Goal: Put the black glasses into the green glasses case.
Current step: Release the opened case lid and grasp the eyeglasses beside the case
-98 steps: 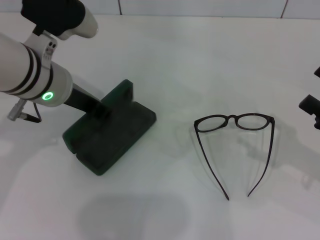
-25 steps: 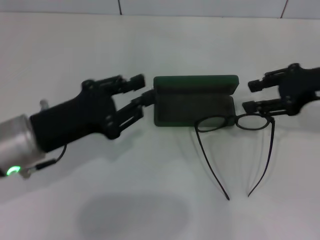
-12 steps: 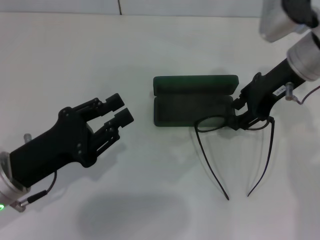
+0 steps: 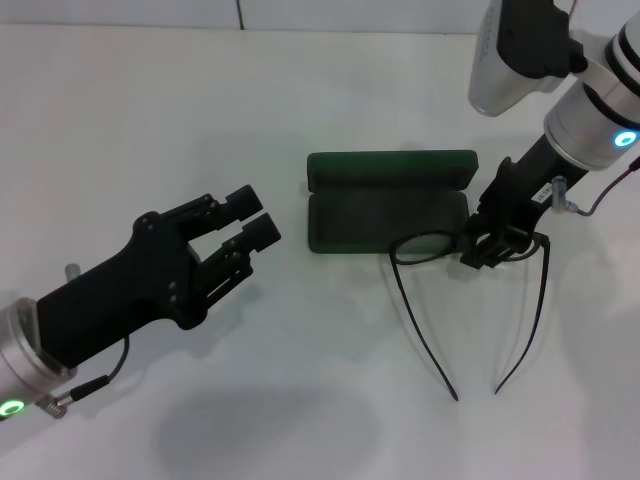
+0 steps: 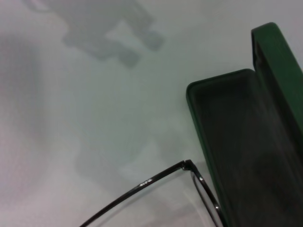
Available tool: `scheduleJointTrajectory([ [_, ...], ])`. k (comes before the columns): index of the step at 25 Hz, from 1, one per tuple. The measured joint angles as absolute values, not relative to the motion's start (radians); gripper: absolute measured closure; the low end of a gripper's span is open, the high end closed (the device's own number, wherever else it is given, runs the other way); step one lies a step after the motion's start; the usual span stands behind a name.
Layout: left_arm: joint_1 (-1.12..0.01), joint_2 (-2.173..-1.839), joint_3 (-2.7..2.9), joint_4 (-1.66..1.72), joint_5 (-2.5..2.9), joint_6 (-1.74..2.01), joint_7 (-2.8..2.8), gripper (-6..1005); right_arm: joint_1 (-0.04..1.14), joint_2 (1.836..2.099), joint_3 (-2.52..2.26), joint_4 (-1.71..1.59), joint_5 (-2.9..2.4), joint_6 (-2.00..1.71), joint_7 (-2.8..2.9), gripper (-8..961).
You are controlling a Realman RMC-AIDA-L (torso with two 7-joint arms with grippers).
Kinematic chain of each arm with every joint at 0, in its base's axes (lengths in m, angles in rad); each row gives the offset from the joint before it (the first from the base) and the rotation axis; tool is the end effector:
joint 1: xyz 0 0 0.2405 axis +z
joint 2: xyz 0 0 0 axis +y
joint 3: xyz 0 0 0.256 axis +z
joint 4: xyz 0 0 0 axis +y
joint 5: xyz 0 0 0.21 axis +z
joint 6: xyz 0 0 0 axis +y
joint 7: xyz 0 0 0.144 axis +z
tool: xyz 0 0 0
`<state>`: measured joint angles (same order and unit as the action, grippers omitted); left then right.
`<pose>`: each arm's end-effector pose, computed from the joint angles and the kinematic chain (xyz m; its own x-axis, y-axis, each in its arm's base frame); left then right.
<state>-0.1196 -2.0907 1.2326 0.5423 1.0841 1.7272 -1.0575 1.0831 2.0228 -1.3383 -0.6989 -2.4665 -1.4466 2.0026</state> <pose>-0.2738 0.2210 -0.0081 0.4253 0.1498 0.8926 0.5137 -0.8519 -0.1018 0.1260 0.4085 -0.0443 0.8987 -0.1600 0.4084 -0.1348 -0.9868 -0.0900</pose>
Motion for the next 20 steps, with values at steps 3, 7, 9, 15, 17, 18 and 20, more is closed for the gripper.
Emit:
scheduleJointTrajectory([
  [3, -0.127, -2.091, 1.232, 0.542, 1.084, 1.729, -1.060, 625, 1.079, 2.024, -1.348, -0.698, -2.466, -1.431, 2.003, 465],
  [7, -0.129, -2.090, 1.232, 0.541, 1.083, 1.729, -1.060, 625, 1.074, 2.026, -1.377, -0.697, -2.464, -1.418, 2.003, 619],
  [9, -0.129, -2.089, 1.232, 0.538, 1.083, 1.730, -1.059, 624, 1.070, 2.028, -1.389, -0.698, -2.457, -1.407, 2.002, 633],
  [15, -0.130, -2.089, 1.232, 0.525, 1.084, 1.730, -1.057, 624, 1.062, 2.028, -1.415, -0.706, -2.429, -1.377, 1.999, 673],
  [17, -0.130, -2.089, 1.232, 0.524, 1.085, 1.730, -1.057, 624, 1.061, 2.028, -1.414, -0.708, -2.421, -1.376, 1.999, 714],
  [18, -0.130, -2.089, 1.232, 0.523, 1.086, 1.730, -1.056, 624, 1.061, 2.028, -1.415, -0.708, -2.417, -1.375, 1.999, 747],
  [20, -0.131, -2.089, 1.232, 0.516, 1.086, 1.730, -1.055, 624, 1.061, 2.028, -1.417, -0.705, -2.415, -1.374, 1.998, 814],
])
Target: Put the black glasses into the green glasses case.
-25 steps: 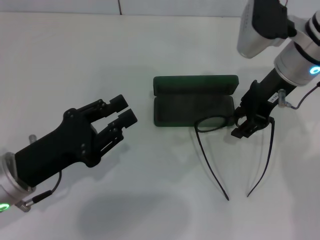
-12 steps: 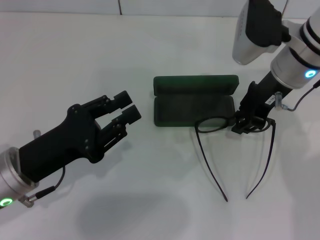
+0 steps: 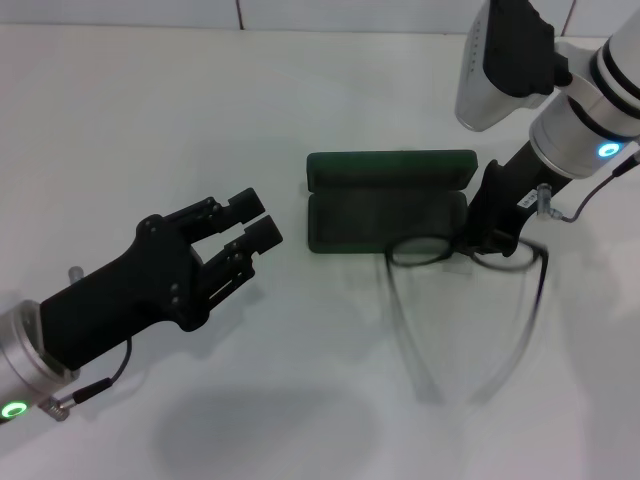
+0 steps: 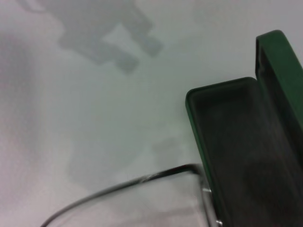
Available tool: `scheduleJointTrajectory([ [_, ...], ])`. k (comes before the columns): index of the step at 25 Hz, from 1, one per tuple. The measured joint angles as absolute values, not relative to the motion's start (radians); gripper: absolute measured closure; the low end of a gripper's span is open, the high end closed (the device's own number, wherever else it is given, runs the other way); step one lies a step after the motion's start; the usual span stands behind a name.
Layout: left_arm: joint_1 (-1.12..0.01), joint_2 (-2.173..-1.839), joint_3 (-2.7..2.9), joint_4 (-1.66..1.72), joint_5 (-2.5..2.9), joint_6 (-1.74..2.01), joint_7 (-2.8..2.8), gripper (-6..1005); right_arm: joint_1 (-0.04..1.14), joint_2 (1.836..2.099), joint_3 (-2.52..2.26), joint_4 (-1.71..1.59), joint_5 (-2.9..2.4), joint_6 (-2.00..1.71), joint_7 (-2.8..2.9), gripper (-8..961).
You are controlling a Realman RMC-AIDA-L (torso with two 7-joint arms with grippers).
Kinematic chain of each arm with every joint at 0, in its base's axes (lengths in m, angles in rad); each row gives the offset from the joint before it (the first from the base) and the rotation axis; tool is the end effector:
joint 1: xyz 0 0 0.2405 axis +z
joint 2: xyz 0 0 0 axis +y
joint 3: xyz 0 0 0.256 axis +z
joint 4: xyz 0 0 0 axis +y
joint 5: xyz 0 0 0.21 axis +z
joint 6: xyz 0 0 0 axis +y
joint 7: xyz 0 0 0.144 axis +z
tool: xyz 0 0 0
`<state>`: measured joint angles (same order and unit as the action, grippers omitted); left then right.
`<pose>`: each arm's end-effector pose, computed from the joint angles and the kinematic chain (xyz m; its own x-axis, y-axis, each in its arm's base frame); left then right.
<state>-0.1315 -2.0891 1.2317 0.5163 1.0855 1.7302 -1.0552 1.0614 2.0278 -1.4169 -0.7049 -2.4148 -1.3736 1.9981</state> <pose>-0.2746 0.2213 -0.0104 0.4197 0.1629 0.8929 0.5193 -0.8500 -0.0890 0.1275 0.4076 -0.0557 0.9092 -0.1298 0.3957 -0.0961 -0.9899 -0.1038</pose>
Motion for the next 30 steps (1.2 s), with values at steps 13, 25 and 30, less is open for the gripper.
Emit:
scheduleJointTrajectory([
  [13, -0.141, -2.089, 1.232, 0.511, 1.084, 1.766, -1.050, 624, 0.822, 2.016, -1.239, -1.061, -2.222, -1.551, 1.947, 898],
  [25, -0.364, -2.097, 1.278, 0.354, 1.092, 1.882, -1.009, 802, 0.681, 2.024, -1.159, -1.093, -1.961, -1.599, 1.803, 897],
  [30, -0.449, -2.105, 1.305, 0.267, 1.091, 1.878, -0.966, 948, 0.678, 2.023, -1.167, -1.040, -1.850, -1.591, 1.738, 898],
])
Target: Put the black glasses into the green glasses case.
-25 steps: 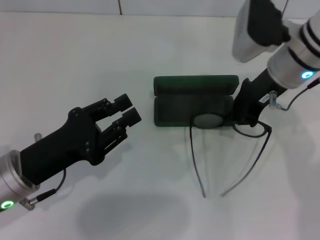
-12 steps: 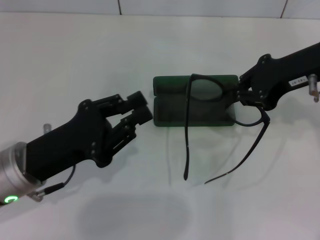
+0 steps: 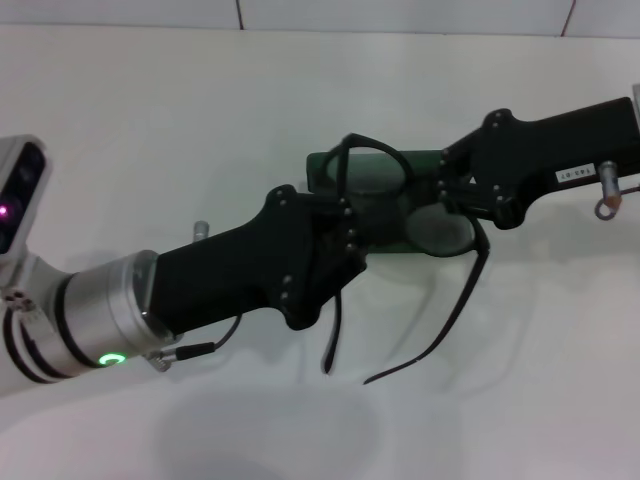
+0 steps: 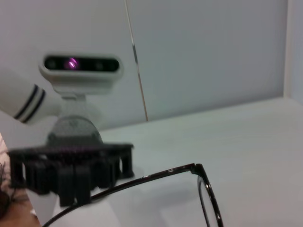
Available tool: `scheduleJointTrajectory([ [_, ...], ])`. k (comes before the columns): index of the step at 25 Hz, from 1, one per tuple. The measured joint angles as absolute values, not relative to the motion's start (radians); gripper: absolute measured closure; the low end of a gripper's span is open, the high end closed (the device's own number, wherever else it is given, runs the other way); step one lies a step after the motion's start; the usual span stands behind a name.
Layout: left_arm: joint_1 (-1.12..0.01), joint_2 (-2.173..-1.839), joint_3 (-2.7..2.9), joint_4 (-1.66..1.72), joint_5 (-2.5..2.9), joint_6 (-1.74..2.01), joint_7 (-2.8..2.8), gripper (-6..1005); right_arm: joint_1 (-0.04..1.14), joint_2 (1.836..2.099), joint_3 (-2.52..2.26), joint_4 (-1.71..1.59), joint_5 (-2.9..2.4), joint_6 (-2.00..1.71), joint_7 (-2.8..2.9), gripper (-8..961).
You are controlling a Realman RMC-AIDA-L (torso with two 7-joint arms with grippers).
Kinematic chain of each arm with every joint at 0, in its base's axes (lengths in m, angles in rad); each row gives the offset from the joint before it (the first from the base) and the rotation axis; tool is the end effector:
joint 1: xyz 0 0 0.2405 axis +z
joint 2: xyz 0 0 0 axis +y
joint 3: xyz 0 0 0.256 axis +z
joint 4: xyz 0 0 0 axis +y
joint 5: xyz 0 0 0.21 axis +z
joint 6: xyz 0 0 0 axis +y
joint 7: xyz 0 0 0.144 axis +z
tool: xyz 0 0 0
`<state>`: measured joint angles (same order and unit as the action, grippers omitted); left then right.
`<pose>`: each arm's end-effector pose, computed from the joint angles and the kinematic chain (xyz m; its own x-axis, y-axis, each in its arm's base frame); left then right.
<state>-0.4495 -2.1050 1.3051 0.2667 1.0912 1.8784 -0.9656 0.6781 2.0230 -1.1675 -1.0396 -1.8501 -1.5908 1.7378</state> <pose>-0.2108 0.2496 -0.0405 0.3867 0.1770 0.9050 0.2423 -0.9664 0.0855 0.1291 0.3609 0.0093 0.9430 -0.1148 -0.3123 -0.1248 -0.9921 -0.0123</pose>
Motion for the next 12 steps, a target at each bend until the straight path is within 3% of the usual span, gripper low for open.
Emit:
scheduleJointTrajectory([
  [12, -0.462, -2.105, 1.305, 0.242, 1.086, 1.877, -0.960, 975, 0.683, 2.024, -1.234, -0.983, -1.710, -1.611, 1.669, 897],
])
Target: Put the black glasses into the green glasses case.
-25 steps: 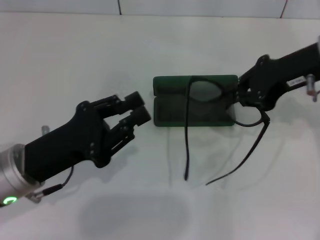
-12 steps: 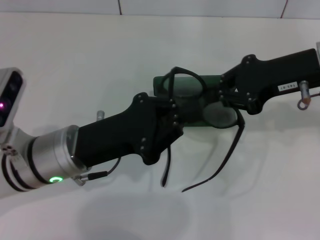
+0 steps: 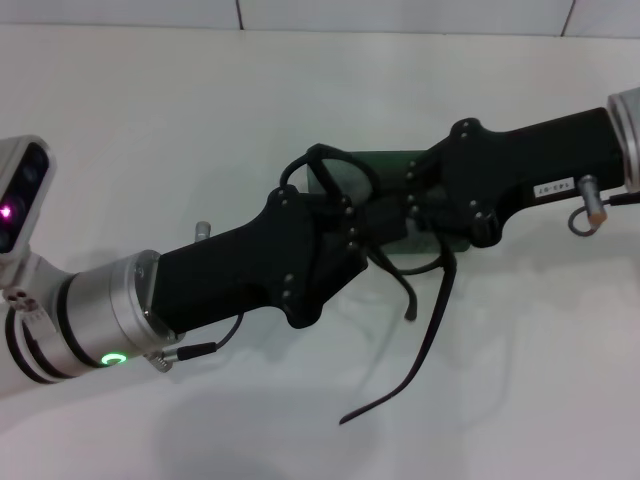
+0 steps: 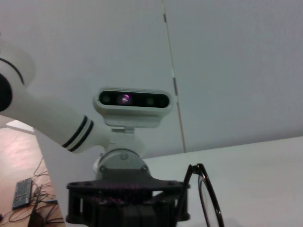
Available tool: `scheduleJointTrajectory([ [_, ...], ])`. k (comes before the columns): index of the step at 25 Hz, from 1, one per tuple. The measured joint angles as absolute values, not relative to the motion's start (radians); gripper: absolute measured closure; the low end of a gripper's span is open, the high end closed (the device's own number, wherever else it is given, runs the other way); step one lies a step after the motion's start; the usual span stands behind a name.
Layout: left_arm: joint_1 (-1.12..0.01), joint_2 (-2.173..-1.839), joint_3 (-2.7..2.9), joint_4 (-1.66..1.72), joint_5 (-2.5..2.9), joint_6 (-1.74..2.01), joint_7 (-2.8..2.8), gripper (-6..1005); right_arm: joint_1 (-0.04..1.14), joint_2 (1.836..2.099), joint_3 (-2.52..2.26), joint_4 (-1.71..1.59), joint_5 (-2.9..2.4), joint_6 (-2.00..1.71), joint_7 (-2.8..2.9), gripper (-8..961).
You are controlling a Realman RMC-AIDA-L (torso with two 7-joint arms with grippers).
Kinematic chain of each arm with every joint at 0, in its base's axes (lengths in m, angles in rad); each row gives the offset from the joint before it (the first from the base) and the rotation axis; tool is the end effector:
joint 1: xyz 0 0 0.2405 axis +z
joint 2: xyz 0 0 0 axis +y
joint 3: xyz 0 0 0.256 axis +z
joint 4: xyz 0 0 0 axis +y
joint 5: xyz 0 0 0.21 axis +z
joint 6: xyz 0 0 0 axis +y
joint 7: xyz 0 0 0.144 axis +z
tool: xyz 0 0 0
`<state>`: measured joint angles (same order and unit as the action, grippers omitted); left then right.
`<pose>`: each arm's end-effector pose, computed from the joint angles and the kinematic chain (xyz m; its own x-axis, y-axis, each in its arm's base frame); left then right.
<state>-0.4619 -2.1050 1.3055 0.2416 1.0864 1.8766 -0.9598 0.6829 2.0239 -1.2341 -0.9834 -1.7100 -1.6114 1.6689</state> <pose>-0.2108 0.2504 -0.0424 0.3843 0.1856 0.9044 0.2511 -0.9637 0.0911 0.1169 0.3491 -0.0021 0.9124 -0.0815 -0.4010 -0.0573 -0.9958 0.0721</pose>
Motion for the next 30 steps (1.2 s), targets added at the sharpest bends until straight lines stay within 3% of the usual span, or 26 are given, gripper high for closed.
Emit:
scheduleJointTrajectory([
  [12, -0.461, -2.106, 1.315, 0.241, 1.088, 1.888, -0.945, 972, 0.674, 2.021, -1.257, -0.966, -1.685, -1.577, 1.634, 898],
  [30, -0.461, -2.103, 1.359, 0.241, 1.084, 1.926, -0.908, 971, 0.647, 2.019, -0.932, -1.016, -1.494, -1.685, 1.590, 897],
])
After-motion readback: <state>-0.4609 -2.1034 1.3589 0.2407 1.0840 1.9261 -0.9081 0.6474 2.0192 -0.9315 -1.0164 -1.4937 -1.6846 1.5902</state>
